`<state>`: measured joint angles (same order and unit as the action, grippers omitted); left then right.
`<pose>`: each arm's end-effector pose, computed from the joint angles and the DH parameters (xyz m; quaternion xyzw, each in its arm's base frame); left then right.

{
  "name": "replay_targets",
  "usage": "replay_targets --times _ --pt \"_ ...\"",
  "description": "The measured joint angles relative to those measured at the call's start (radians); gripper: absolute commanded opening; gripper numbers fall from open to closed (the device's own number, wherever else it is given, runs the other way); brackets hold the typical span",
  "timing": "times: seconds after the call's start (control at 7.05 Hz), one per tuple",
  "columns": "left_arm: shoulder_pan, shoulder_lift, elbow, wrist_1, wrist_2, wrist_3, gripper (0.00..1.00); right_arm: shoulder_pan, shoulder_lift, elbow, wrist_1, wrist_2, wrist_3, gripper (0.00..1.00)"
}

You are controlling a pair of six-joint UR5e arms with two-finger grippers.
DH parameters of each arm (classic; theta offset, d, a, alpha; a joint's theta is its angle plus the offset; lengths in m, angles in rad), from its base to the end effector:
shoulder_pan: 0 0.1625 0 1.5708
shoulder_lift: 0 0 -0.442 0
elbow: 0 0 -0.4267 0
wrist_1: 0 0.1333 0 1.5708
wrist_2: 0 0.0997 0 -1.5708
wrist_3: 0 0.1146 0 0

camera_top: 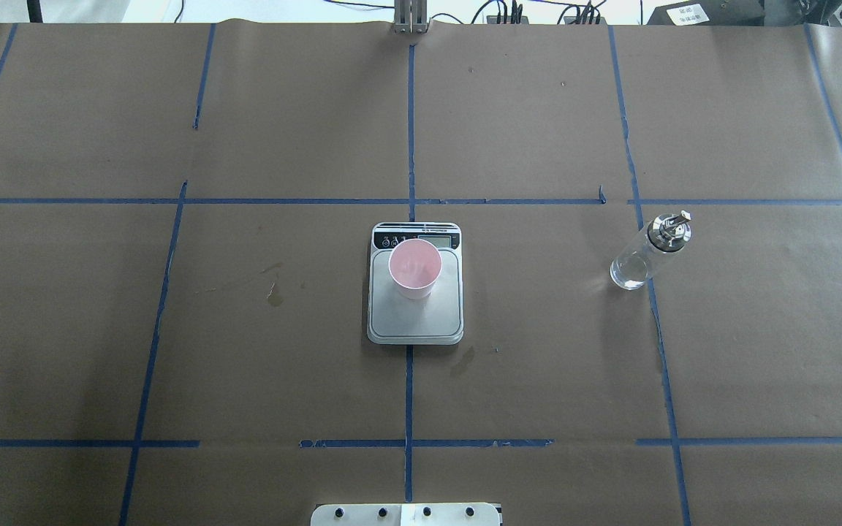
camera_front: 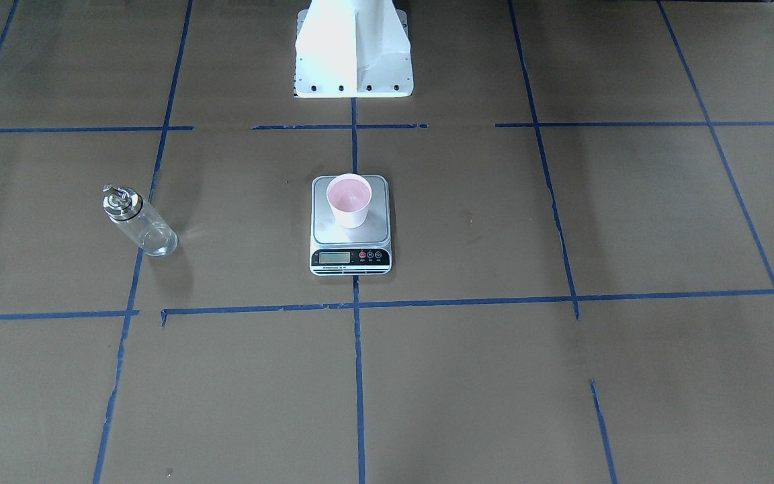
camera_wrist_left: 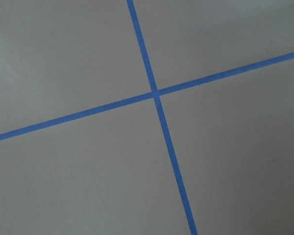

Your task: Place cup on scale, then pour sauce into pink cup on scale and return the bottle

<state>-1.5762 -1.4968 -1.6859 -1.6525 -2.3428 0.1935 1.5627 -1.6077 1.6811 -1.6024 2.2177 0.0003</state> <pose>-0.0561 -0.5024 0.6550 0.0939 0.3683 0.1098 0.9184 0.0601 -0.5132 0.6601 0.0185 -0.3179 -0.0103 0.9479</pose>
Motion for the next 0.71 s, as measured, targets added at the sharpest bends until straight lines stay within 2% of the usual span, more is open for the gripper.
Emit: replay_targets --times 0.71 --pt "-0.001 0.014 -0.001 -0.001 0.007 -0.001 1.0 -0.004 -0.006 0.013 0.0 0.051 -0.002 1.0"
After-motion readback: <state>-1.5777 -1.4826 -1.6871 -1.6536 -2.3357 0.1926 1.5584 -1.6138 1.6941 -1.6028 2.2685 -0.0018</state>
